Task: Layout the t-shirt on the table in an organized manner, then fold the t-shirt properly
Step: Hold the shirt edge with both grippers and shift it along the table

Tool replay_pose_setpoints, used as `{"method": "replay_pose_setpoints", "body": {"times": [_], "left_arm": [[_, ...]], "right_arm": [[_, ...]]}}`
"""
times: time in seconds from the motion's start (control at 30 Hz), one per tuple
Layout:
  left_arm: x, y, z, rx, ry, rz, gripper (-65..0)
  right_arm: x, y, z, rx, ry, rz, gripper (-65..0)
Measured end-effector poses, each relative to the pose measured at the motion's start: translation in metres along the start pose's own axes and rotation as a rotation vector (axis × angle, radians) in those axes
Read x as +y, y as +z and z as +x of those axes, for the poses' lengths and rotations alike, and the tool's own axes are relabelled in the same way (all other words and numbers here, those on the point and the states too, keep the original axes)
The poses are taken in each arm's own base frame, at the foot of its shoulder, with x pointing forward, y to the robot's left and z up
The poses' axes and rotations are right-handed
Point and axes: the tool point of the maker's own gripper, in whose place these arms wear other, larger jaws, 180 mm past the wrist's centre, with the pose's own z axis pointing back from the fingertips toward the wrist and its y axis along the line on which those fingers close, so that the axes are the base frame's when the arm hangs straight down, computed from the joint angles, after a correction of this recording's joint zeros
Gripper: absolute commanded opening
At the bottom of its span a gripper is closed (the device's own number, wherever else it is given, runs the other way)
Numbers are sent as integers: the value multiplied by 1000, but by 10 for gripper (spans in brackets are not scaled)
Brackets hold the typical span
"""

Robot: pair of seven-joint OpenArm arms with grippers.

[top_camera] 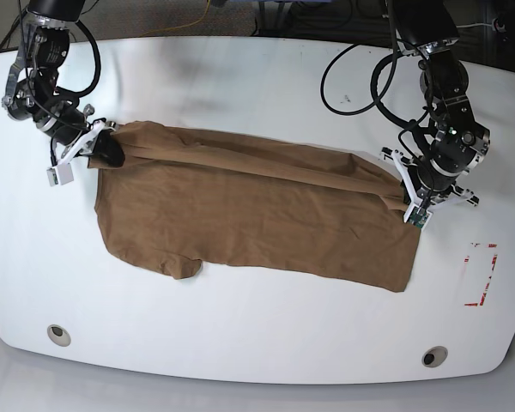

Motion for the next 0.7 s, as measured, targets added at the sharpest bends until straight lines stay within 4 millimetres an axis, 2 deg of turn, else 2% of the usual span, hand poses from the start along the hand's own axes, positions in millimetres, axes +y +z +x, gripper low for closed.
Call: {"method": "replay_pose_setpoints", "body": {"times": [0.53, 0.7], "left_arm": [[1, -42, -12, 80, 55, -81, -625], [-1, -50, -3, 20, 70, -98, -625]], "right_arm": [[-11, -30, 6, 16, -79, 31, -629], [-14, -34, 11, 8, -96, 33, -629]]}}
